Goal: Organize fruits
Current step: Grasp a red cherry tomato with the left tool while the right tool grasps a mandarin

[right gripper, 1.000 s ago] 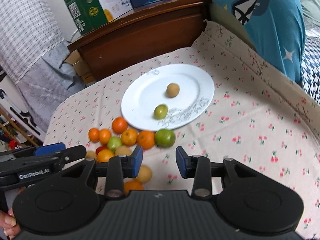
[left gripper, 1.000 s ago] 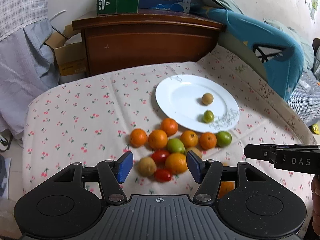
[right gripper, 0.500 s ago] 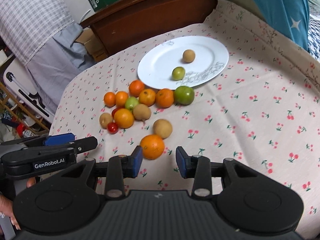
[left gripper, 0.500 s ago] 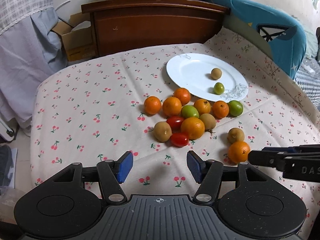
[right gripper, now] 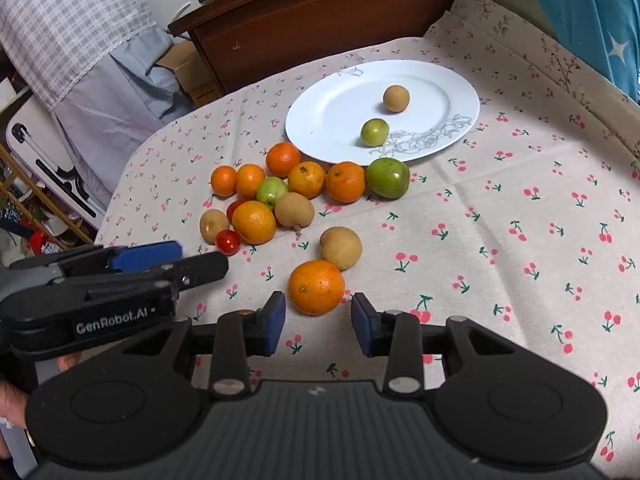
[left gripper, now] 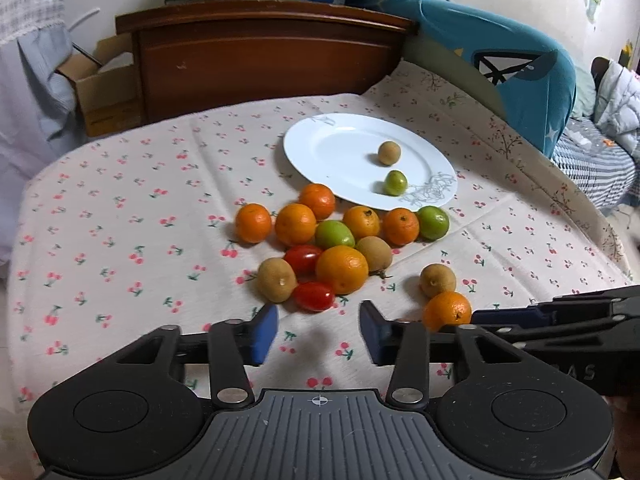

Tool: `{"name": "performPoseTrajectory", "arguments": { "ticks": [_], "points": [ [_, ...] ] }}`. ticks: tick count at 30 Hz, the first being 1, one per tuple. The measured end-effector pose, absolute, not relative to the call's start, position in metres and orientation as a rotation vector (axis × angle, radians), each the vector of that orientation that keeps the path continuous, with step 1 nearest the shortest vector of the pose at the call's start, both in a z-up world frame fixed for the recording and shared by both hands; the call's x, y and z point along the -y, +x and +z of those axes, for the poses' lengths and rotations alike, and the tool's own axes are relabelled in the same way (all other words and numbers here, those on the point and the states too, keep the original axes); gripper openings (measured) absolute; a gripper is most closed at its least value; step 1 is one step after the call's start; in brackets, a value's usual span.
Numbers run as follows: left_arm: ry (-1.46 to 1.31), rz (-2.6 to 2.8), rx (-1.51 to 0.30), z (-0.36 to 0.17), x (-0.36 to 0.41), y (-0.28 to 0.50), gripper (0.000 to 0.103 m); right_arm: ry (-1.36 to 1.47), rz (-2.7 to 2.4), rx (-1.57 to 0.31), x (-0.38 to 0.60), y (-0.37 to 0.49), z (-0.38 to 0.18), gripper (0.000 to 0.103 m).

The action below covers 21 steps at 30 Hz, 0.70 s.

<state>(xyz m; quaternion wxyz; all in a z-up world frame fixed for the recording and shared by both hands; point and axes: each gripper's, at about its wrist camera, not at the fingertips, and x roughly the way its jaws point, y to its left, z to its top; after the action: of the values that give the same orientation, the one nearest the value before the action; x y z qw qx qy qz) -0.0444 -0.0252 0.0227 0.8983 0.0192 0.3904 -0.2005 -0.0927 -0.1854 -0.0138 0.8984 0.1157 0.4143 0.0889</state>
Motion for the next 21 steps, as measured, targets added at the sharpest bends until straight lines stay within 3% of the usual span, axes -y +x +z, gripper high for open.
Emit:
{"name": "performPoseTrajectory", "arguments": {
  "ticks": [4,17,21],
  "points": [
    [0.017,-0.412,-0.819,0.017,0.025,-0.036,0.032,0.235,0.184,-0.855,0.184,-0.09,-0.017,0.035],
    [0.01,-0.409,-0.813,0.008,0.03,-0.026,0.032,0.236,0.186,-0.841,0.184,-0.086,-0.018,0.033],
    [0.024,-0.41,-0.805,0.009,0.031,-0.027,0.023,0.232,0.188,-0.838,0.184,-0.086,-0.017,0.032]
  ]
}}
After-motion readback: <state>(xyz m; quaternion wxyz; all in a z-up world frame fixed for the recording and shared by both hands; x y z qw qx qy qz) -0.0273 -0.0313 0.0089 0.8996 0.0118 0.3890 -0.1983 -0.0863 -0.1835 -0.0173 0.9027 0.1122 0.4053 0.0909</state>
